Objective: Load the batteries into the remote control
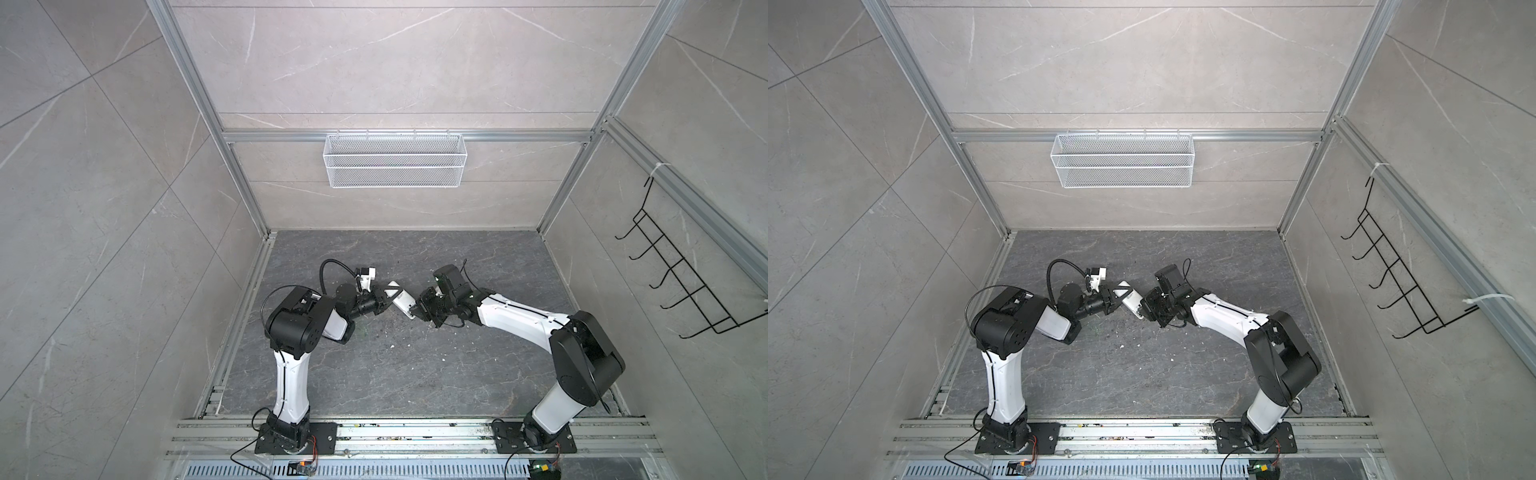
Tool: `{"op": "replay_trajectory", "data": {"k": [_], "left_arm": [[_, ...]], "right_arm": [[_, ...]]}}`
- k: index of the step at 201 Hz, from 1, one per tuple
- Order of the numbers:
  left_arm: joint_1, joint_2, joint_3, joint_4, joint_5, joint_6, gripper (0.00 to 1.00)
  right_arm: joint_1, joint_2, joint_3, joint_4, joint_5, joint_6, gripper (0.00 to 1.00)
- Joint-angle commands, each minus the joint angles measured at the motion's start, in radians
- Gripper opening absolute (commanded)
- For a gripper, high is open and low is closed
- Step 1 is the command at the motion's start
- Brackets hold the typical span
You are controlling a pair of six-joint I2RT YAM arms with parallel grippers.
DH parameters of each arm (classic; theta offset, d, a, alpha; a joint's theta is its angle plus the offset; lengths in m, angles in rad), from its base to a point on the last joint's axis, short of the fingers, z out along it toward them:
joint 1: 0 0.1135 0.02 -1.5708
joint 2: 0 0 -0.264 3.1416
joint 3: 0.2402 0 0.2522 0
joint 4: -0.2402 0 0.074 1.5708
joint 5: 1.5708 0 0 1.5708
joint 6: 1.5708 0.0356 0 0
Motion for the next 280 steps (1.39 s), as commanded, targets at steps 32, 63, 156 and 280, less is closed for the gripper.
{"op": "replay_trajectory", "data": {"k": [32,63,156,280], "left_arm": [[-0.006,-0.01,0.029,0.059,0.042,-0.02,0.0],[-0.006,-0.002,0.037,0.059,0.045,-0.044,0.0],[0.0,0.028,0.056,0.059,0.037,-0.11,0.0],[0.043,0.02,0.052,0.06,0.06,-0.147,0.0]], "right_arm": [[-0.015,0.037,-0.005,0.009,-0.011,0.003,0.0],[-0.016,0.042,0.001,0.002,-0.023,0.004,0.06],[-0.02,0.034,0.012,-0.041,-0.022,-0.016,0.21],[-0.025,-0.029,0.042,-0.114,-0.013,-0.042,0.25]]}}
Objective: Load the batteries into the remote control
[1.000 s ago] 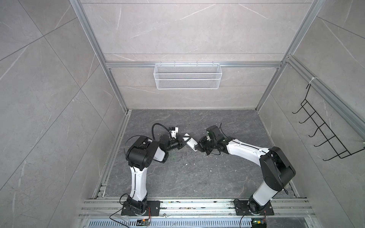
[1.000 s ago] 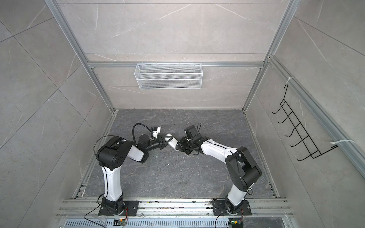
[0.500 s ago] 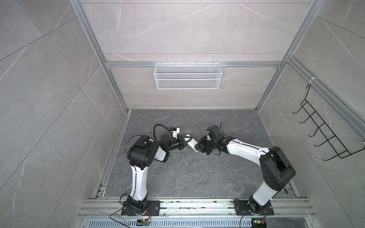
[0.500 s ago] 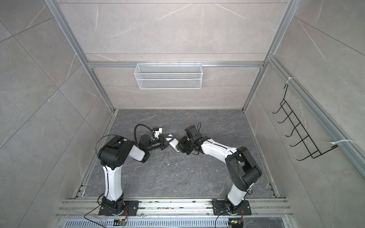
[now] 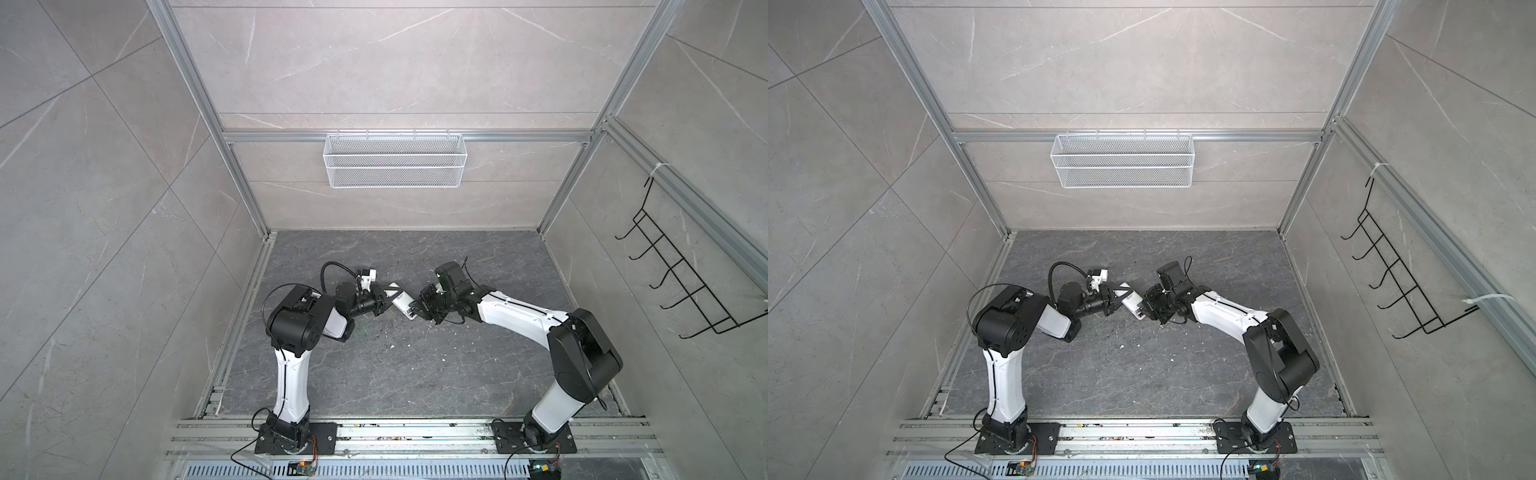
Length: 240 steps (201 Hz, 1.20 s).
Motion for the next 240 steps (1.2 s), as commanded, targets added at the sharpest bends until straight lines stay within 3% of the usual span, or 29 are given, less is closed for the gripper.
{"op": "replay_trajectory", "data": {"k": [1,58,119,146,204,240], "left_arm": [[0.017,-0.004,0.029,0.082,0.009,-0.035,0.0],[0.018,-0.006,0.032,0.082,0.017,-0.048,0.0],[0.017,-0.003,0.026,0.082,0.025,-0.048,0.0],[0.017,-0.005,0.021,0.081,0.017,-0.039,0.0],[0.024,-0.023,0.002,-0.012,-0.001,0.079,0.0],[0.023,-0.095,0.013,-0.286,-0.05,0.289,0.0]], "right_arm": [[-0.004,-0.037,0.02,-0.103,0.013,-0.029,0.25],[-0.01,-0.069,0.033,-0.147,0.028,-0.068,0.25],[-0.018,-0.065,0.235,-0.374,0.134,-0.346,0.25],[-0.015,-0.009,0.305,-0.47,0.181,-0.396,0.24],[-0.021,0.002,0.13,-0.36,0.231,-0.349,0.27],[-0.027,0.001,-0.009,-0.232,0.187,-0.319,0.31]]}}
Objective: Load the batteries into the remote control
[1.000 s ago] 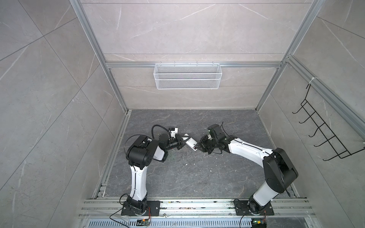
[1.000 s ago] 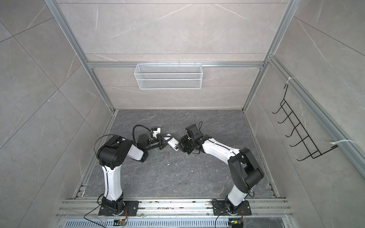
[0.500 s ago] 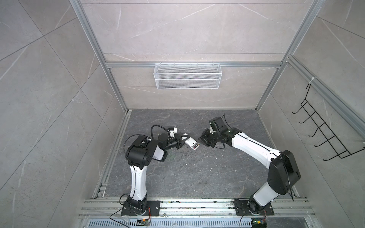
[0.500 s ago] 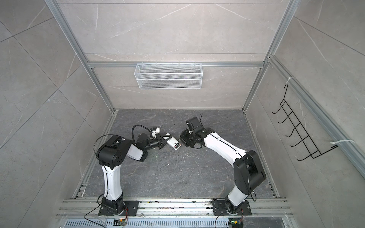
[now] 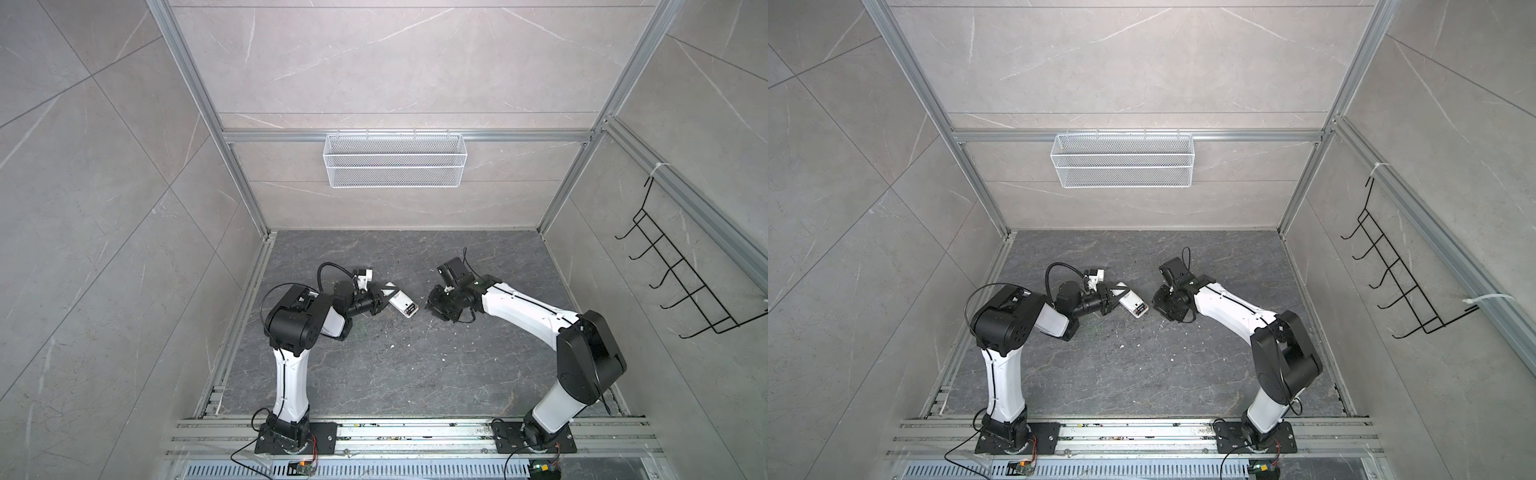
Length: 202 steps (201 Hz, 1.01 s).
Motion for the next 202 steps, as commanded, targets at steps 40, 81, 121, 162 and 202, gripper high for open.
{"op": "replay_trajectory", "data": {"k": [40,81,121,162,202], "left_arm": [[0.001,-0.152,0.042,-0.431,-0.116,0.389,0.0],[-0.008,-0.173,0.061,-0.508,-0.151,0.453,0.0],[-0.03,-0.235,0.076,-0.647,-0.231,0.559,0.0],[-0.058,-0.295,0.084,-0.75,-0.317,0.648,0.0],[-0.08,-0.355,0.088,-0.834,-0.401,0.728,0.0]], "right_arm": [[-0.003,0.047,-0.114,0.168,-0.068,0.07,0.31],[-0.003,0.09,-0.111,0.195,-0.087,0.085,0.31],[0.005,0.127,-0.133,0.252,-0.098,0.121,0.32],[0.02,0.168,-0.134,0.288,-0.107,0.147,0.32],[0.023,0.192,-0.102,0.26,-0.109,0.152,0.31]]}}
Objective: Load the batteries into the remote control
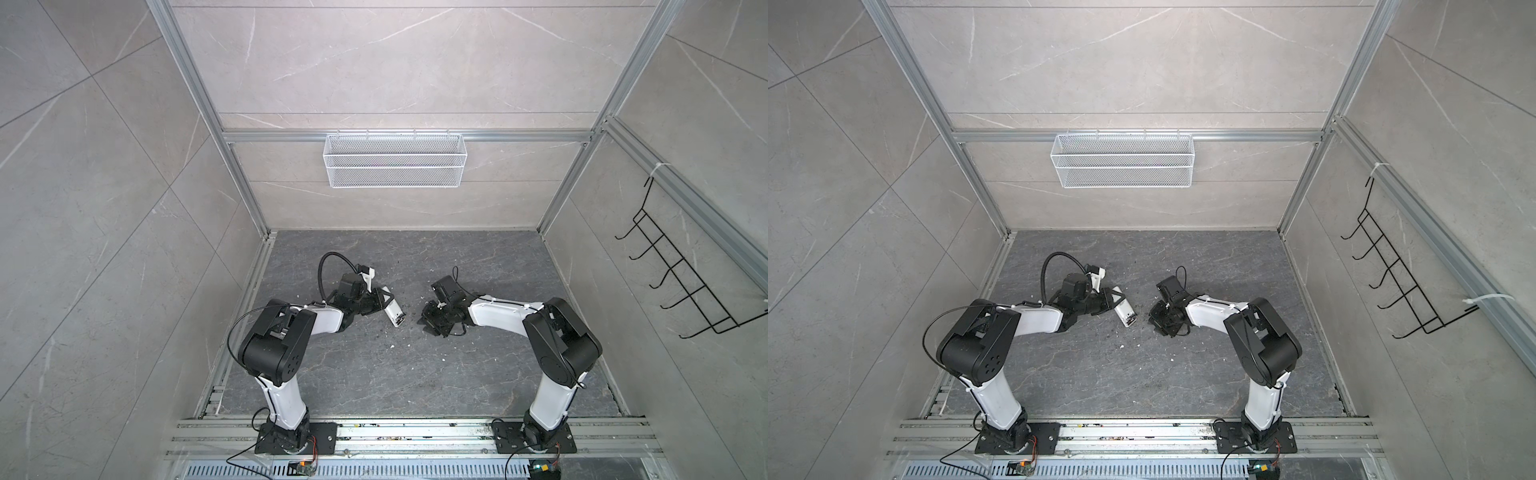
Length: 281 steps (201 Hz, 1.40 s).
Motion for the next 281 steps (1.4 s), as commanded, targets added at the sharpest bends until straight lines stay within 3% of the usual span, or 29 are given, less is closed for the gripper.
{"op": "replay_trajectory", "data": {"k": [1,25,57,100,141,165,194,222,247,281], "left_arm": [[-0.02,-0.075,0.035,-0.098,-0.1,0.123,0.0],[-0.068,-0.13,0.068,-0.219,-0.22,0.242,0.0],[-0.073,-0.129,0.068,-0.219,-0.26,0.243,0.0],[-0.084,-0.142,0.05,-0.226,-0.363,0.244,0.0],[-0.078,-0.136,0.055,-0.23,-0.328,0.205,0.0],[-0.072,-0.157,0.051,-0.226,-0.303,0.187,0.0],[-0.071,-0.196,0.046,-0.227,-0.273,0.176,0.0],[-0.071,-0.21,0.033,-0.198,-0.239,0.142,0.0],[-0.066,-0.21,0.007,-0.127,-0.193,0.091,0.0],[-0.056,-0.2,-0.007,-0.082,-0.144,0.035,0.0]], "right_arm": [[0.009,0.042,0.016,-0.024,0.001,0.017,0.31],[0.024,0.052,0.026,-0.019,-0.005,0.028,0.31],[0.062,0.071,0.034,0.044,-0.042,0.091,0.3],[0.096,0.07,0.037,0.04,0.015,0.126,0.3],[0.096,0.107,0.048,0.015,0.03,0.11,0.28],[0.094,0.096,0.097,-0.079,0.033,0.01,0.27],[0.097,-0.035,0.106,-0.244,0.09,-0.148,0.28],[0.095,-0.16,0.101,-0.397,0.23,-0.225,0.32],[0.094,-0.143,0.118,-0.475,0.306,-0.21,0.33],[0.094,-0.043,0.206,-0.572,0.323,-0.089,0.31]]}}
